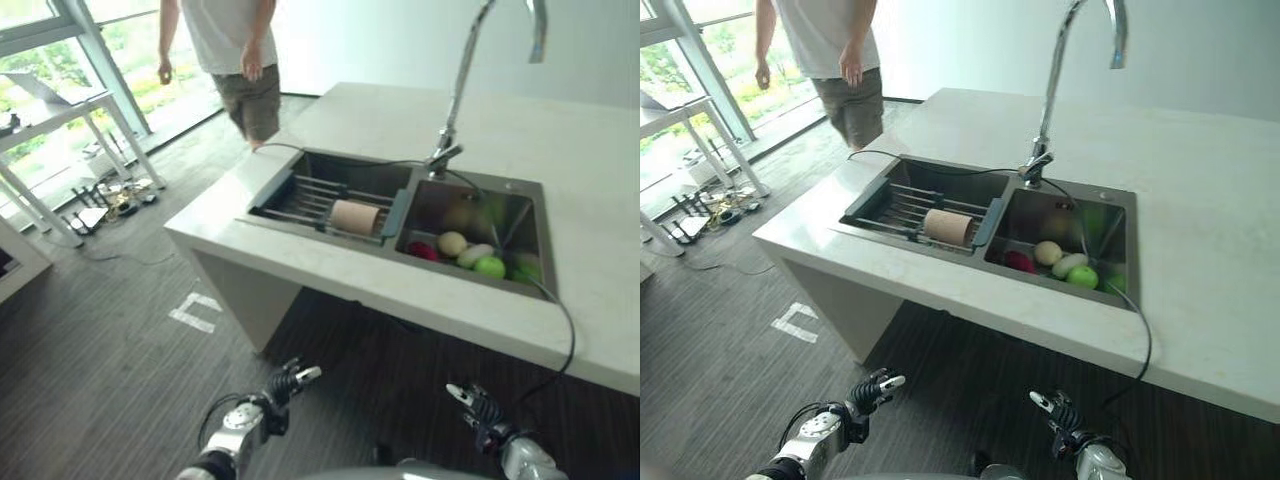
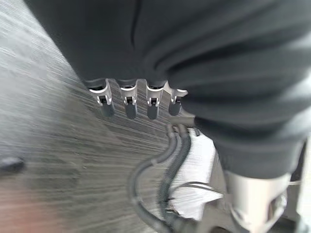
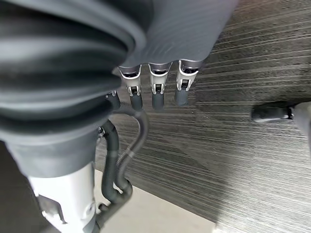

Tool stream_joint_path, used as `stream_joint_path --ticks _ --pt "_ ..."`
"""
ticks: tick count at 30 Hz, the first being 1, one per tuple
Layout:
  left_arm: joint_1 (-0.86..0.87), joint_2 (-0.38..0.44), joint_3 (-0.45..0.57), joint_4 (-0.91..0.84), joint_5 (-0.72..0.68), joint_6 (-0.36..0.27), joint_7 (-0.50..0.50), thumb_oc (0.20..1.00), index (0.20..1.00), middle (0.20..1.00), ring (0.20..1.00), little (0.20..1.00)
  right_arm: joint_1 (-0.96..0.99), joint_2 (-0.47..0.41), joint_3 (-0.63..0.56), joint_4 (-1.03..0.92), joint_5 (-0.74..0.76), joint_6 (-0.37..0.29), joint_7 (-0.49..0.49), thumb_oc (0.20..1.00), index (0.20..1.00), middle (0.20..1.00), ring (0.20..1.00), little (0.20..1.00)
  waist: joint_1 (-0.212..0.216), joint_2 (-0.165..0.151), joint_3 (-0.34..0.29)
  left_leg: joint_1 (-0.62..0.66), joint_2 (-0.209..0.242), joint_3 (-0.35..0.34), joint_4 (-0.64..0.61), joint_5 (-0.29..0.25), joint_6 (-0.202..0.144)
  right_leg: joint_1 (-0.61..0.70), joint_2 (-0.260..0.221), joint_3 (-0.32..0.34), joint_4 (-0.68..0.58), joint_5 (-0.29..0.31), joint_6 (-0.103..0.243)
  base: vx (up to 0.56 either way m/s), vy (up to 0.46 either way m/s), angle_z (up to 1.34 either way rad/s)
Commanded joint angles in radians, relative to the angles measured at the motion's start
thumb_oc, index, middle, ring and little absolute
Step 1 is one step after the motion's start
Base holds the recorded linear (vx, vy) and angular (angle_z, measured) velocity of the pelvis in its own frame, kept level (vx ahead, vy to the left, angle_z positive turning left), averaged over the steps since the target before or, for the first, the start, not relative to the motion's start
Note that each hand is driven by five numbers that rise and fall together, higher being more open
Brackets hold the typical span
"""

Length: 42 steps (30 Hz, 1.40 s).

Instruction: Place the dishes in the dishwasher.

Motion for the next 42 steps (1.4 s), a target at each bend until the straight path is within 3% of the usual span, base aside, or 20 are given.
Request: stream_joint_path --ticks 1,4,6,8,13,18,23,25,29,33,42 --pt "-0.034 0.018 -0.013 -0.05 -0.027 -0.033 -0.033 1.0 1.0 1.0 1.0 1.0 -0.024 -0.025 -0.009 0.021 -0.004 -0.017 0.018 1.0 1.0 1.0 1.0 1.0 0.012 -0.027 0.026 -0.118 -0.097 0.014 -0.069 0.079 0.106 0.038 -0.03 0.059 0.058 -0.012 0.073 0.12 -0.049 -0.64" --pt "-0.006 0.027 -0.015 -0.098 -0.117 -0.045 -0.068 1.0 1.0 1.0 1.0 1.0 -0.029 -0.029 -0.024 0.032 -0.014 0.004 0.012 1.0 1.0 1.0 1.0 1.0 0.029 -0.011 0.047 -0.127 -0.095 0.02 -0.24 0.084 0.111 0.087 -0.008 0.108 0.043 -0.033 0.083 0.19 0.061 -0.71" --pt "0.01 0.03 -0.012 -0.126 -0.148 -0.032 -0.067 1.0 1.0 1.0 1.0 1.0 -0.03 -0.031 -0.03 0.052 -0.008 0.005 0.014 1.0 1.0 1.0 1.0 1.0 0.047 0.003 0.047 -0.12 -0.089 -0.031 -0.432 0.111 0.098 0.106 -0.001 0.141 0.032 -0.043 0.098 0.17 0.167 -0.39" --pt "0.017 0.031 -0.011 -0.122 -0.142 -0.037 -0.066 1.0 1.0 1.0 1.0 1.0 -0.029 -0.025 -0.026 0.069 -0.005 -0.003 0.017 1.0 1.0 1.0 1.0 1.0 0.06 0.01 0.045 -0.118 -0.073 -0.088 -0.544 0.131 0.084 0.117 -0.001 0.164 0.025 -0.047 0.107 0.15 0.152 -0.24" --pt "0.035 0.013 0.004 -0.07 -0.153 -0.079 -0.092 1.0 1.0 1.0 1.0 1.0 -0.018 -0.016 -0.022 0.124 -0.027 -0.015 0.016 1.0 1.0 1.0 1.0 1.0 0.071 0.022 0.033 -0.067 -0.054 -0.181 -0.688 0.14 0.066 0.133 -0.027 0.218 0.005 -0.046 0.131 0.17 0.218 -0.67" --pt "0.023 0.008 -0.004 -0.027 -0.121 -0.094 -0.096 1.0 1.0 1.0 1.0 1.0 0.0 -0.015 -0.048 0.16 -0.001 -0.017 0.01 1.0 1.0 1.0 1.0 1.0 0.058 0.037 0.021 -0.026 -0.052 -0.147 -0.719 0.119 0.067 0.126 -0.064 0.193 0.006 -0.045 0.153 0.11 0.291 -0.3" --pt "-0.022 0.02 -0.033 0.045 -0.05 -0.092 -0.049 1.0 1.0 1.0 1.0 1.0 0.014 0.003 -0.089 0.19 0.018 0.0 0.007 1.0 1.0 1.0 1.0 1.0 0.052 0.036 0.004 0.024 -0.101 -0.115 -0.722 0.065 0.109 0.104 -0.139 0.163 0.027 -0.019 0.2 0.11 0.295 0.07" --pt "-0.029 0.028 -0.029 0.069 -0.051 -0.073 -0.036 1.0 1.0 1.0 1.0 1.0 0.02 0.008 -0.094 0.195 0.01 0.005 0.012 1.0 1.0 1.0 1.0 1.0 0.056 0.034 0.003 0.027 -0.116 -0.101 -0.714 0.054 0.124 0.099 -0.156 0.155 0.044 -0.017 0.208 0.05 0.205 -0.04" --pt "-0.016 0.046 0.022 0.163 -0.065 0.002 0.014 1.0 1.0 1.0 1.0 1.0 0.015 0.032 -0.093 0.209 -0.013 0.005 0.021 1.0 1.0 1.0 1.0 1.0 0.082 0.028 0.013 0.037 -0.132 -0.028 -0.701 0.037 0.153 0.027 -0.182 0.053 0.164 0.03 0.224 0.01 0.13 -0.29" --pt "0.014 0.073 0.088 0.239 -0.086 0.028 0.008 1.0 1.0 1.0 1.0 1.0 0.003 0.032 -0.084 0.206 -0.027 0.01 0.012 1.0 1.0 1.0 1.0 1.0 0.087 0.032 0.03 0.047 -0.131 0.002 -0.713 0.037 0.144 -0.001 -0.176 0.023 0.126 0.051 0.231 0.02 0.011 -0.77" --pt "0.079 0.13 0.299 0.45 -0.142 0.187 0.093 1.0 1.0 1.0 1.0 1.0 -0.017 -0.008 -0.148 0.253 -0.021 0.033 0.011 1.0 1.0 1.0 1.0 1.0 0.097 0.046 0.006 0.03 -0.132 0.025 -0.73 0.028 0.132 0.029 -0.174 -0.008 -0.012 0.046 0.234 0.03 0.007 -0.02"
